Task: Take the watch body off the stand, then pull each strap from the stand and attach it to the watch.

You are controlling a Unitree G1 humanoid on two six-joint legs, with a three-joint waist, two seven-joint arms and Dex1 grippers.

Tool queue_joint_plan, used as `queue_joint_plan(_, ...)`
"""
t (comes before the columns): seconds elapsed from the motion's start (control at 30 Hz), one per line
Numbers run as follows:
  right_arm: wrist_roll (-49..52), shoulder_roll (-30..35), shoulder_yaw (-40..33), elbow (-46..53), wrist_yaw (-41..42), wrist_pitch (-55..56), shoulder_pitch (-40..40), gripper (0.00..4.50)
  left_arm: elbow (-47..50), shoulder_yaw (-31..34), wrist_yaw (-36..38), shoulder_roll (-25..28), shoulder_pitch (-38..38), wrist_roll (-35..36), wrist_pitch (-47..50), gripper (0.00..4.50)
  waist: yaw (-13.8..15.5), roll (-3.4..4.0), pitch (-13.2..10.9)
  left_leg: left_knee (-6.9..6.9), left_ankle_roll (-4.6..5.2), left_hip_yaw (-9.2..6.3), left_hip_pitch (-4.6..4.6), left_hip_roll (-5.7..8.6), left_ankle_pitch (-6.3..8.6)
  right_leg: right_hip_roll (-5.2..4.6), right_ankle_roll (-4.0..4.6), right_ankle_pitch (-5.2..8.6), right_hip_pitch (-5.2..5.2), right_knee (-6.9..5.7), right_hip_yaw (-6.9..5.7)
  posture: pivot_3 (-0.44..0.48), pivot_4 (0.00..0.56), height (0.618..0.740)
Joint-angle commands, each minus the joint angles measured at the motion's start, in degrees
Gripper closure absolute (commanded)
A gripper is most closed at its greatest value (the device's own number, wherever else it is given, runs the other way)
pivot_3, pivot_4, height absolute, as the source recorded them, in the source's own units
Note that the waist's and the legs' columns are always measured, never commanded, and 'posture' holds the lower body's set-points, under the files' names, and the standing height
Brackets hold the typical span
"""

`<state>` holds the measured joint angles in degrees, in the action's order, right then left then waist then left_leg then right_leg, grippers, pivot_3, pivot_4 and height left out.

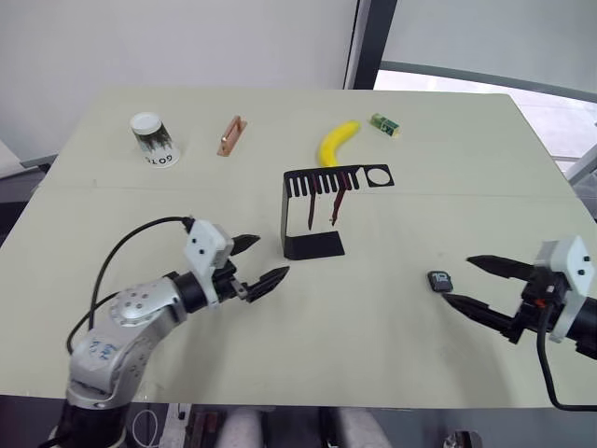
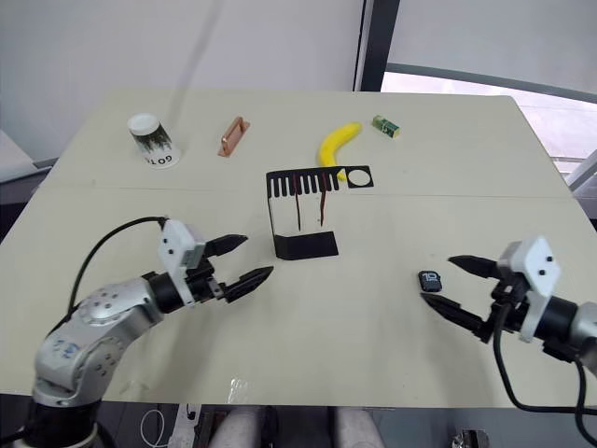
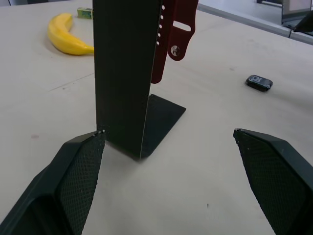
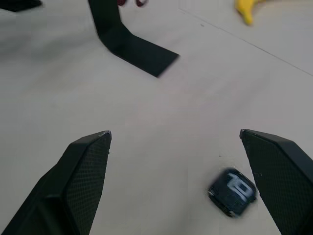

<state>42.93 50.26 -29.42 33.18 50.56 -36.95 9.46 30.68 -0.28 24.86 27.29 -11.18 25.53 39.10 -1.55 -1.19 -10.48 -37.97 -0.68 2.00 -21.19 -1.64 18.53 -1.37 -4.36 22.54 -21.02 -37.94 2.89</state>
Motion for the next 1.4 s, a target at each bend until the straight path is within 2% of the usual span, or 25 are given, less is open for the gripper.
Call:
queue_joint_plan(0.03,4.2,-1.4,2.6,6.6,-4.1,-2.1,-2.3,0.04,-1.5,-2.5,-6.0,-3.8,-2.5,-5.0,-2.0,0.00,0.1,-0.01,0.0,-0.02,0.00,0.00,-0.02,0.00,0.00,0.00,0.00,0.00,-0.01,-0.01,0.00,0.000,0.150,0.740)
queue_joint_plan(0.13,7.1,-3.0,6.5,10.1,-7.5,-3.6,-6.0,0.04,-4.3,-3.1,-7.3,-6.9,-4.9,-5.9,-1.7,0.00,0.2,-0.01,0.0,-0.08,0.00,-0.01,-0.06,0.01,0.00,-0.02,-0.04,-0.02,0.00,0.00,0.00,0.000,0.150,0.740)
queue_joint_plan(0.37,9.9,-3.8,13.7,12.2,-10.9,-5.6,-12.6,0.04,-10.4,-3.8,-6.5,-8.7,-8.6,-8.8,-4.6,0.00,0.1,-0.02,0.0,-0.11,0.00,-0.01,-0.13,0.01,0.00,-0.04,-0.03,-0.02,-0.12,-0.04,-0.01,0.000,0.150,0.740)
queue_joint_plan(0.63,8.3,-4.0,16.4,9.9,-12.0,-5.0,-15.4,0.04,-10.8,-4.3,-7.5,-10.3,-8.9,-11.8,-7.3,0.00,0.1,-0.02,0.0,-0.13,0.00,-0.01,-0.16,0.01,0.00,-0.07,-0.03,-0.02,-0.17,-0.08,-0.01,0.000,0.150,0.740)
queue_joint_plan(0.7,7.9,-4.1,17.0,9.9,-12.0,-4.8,-15.5,0.00,-10.9,-3.9,-7.5,-10.6,-9.0,-12.0,-7.6,0.52,0.1,-0.02,0.0,-0.13,0.00,-0.01,-0.16,0.00,0.00,-0.06,-0.03,-0.02,-0.17,-0.10,-0.01,0.000,0.150,0.740)
queue_joint_plan(0.77,7.5,-4.3,17.5,10.0,-12.1,-4.6,-15.5,0.00,-11.2,-4.5,-7.2,-10.4,-9.3,-12.9,-8.0,1.32,0.1,-0.02,0.0,-0.13,0.00,0.00,-0.16,0.00,0.00,-0.06,-0.04,-0.02,-0.17,-0.10,-0.01,0.000,0.150,0.740)
queue_joint_plan(1.03,7.3,-5.2,17.6,9.7,-12.5,-4.7,-16.2,0.00,-11.8,-5.0,-7.3,-11.4,-9.7,-14.4,-9.2,1.32,0.1,-0.02,0.0,-0.13,0.00,-0.01,-0.16,0.00,0.00,-0.06,-0.03,-0.02,-0.19,-0.12,-0.01,0.000,0.150,0.740)
queue_joint_plan(1.13,7.2,-5.4,17.7,9.7,-12.6,-4.7,-16.1,0.00,-12.0,-5.3,-7.1,-11.5,-10.1,-14.9,-9.5,2.08,0.1,-0.02,0.0,-0.13,0.00,0.00,-0.16,0.00,0.00,-0.07,-0.03,-0.02,-0.19,-0.12,-0.01,0.000,0.150,0.740)
queue_joint_plan(1.17,7.2,-5.5,17.8,9.7,-12.6,-4.7,-16.2,0.00,-12.1,-5.5,-7.1,-11.5,-10.3,-15.2,-9.4,2.57,0.1,-0.02,0.0,-0.13,0.00,0.00,-0.16,0.00,0.00,-0.07,-0.03,-0.02,-0.19,-0.12,-0.01,0.000,0.150,0.740)
queue_joint_plan(1.4,7.3,-6.2,17.4,10.0,-13.1,-4.9,-16.1,0.00,-12.7,-5.6,-7.2,-12.7,-10.7,-15.1,-8.9,2.57,0.1,-0.02,0.0,-0.14,0.00,0.00,-0.16,0.00,0.00,-0.07,-0.04,-0.02,-0.20,-0.14,-0.01,0.000,0.150,0.740)
